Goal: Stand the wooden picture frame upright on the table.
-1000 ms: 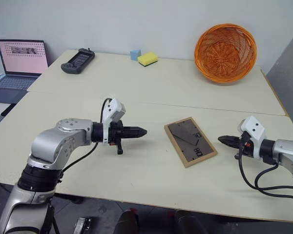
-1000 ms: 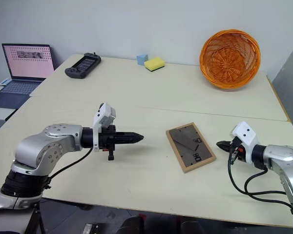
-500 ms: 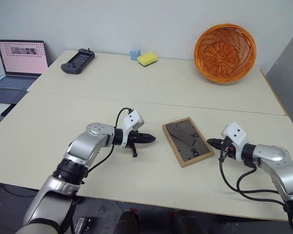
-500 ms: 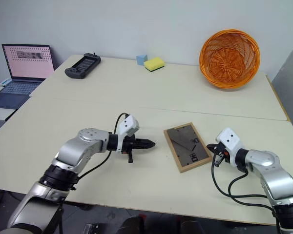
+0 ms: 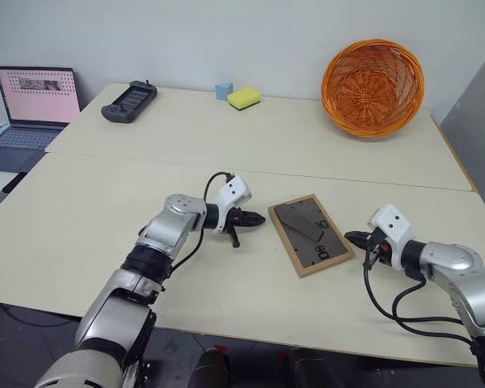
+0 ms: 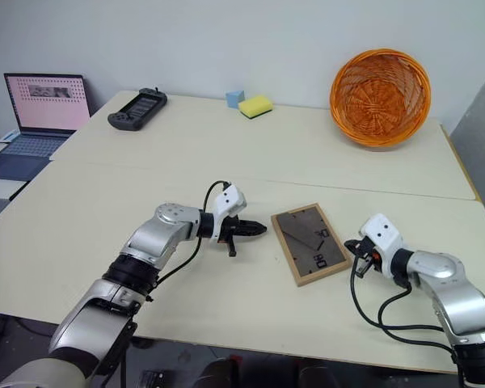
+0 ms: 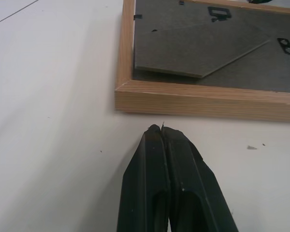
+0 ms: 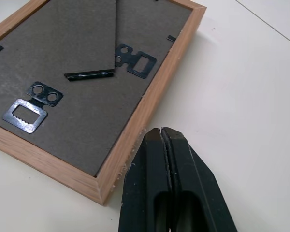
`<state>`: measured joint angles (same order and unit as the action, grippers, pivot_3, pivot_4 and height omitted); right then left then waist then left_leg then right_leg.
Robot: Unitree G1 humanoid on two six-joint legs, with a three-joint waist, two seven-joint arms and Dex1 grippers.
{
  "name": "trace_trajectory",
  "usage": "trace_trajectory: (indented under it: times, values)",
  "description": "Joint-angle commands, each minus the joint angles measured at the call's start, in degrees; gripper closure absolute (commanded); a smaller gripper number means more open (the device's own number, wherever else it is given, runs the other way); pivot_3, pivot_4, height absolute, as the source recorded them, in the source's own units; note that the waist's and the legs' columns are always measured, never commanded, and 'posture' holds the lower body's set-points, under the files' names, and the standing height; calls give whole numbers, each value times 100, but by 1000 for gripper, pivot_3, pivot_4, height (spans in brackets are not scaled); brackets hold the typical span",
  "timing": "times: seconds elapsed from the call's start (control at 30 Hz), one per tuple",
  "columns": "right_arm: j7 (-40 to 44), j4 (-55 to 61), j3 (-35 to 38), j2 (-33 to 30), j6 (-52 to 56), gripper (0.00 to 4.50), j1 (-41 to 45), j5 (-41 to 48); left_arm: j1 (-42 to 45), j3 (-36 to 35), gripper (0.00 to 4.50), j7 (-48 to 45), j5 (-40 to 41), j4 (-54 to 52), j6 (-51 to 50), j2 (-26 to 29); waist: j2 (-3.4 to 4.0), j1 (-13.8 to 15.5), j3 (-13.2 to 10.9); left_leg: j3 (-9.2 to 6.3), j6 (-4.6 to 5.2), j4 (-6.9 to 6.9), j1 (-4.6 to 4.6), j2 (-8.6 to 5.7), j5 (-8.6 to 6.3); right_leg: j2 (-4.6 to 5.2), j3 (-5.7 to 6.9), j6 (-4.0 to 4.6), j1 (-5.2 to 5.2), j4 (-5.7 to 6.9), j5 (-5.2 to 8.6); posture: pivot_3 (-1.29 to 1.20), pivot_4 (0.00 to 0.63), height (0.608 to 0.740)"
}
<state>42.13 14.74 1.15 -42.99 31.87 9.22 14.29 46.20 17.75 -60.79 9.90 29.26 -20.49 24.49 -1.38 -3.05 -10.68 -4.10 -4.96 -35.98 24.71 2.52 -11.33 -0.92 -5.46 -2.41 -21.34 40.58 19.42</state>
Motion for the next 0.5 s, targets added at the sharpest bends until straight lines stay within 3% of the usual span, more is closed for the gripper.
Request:
trace_trajectory:
  times: [0.03,0.5]
  values:
    - [-34,193,240,-106,-7,4481,-148,-11,241,-114,4484,-36,-175,288,359,-105,0,3,0,-1,0,0,0,0,0,0,1,0,0,2,0,0,150,740]
    - [-312,700,60,325,420,4481,-187,176,638,-164,4484,34,-413,860,737,-692,0,-9,0,-2,0,-3,0,-2,0,0,-1,0,-1,11,0,0,150,740]
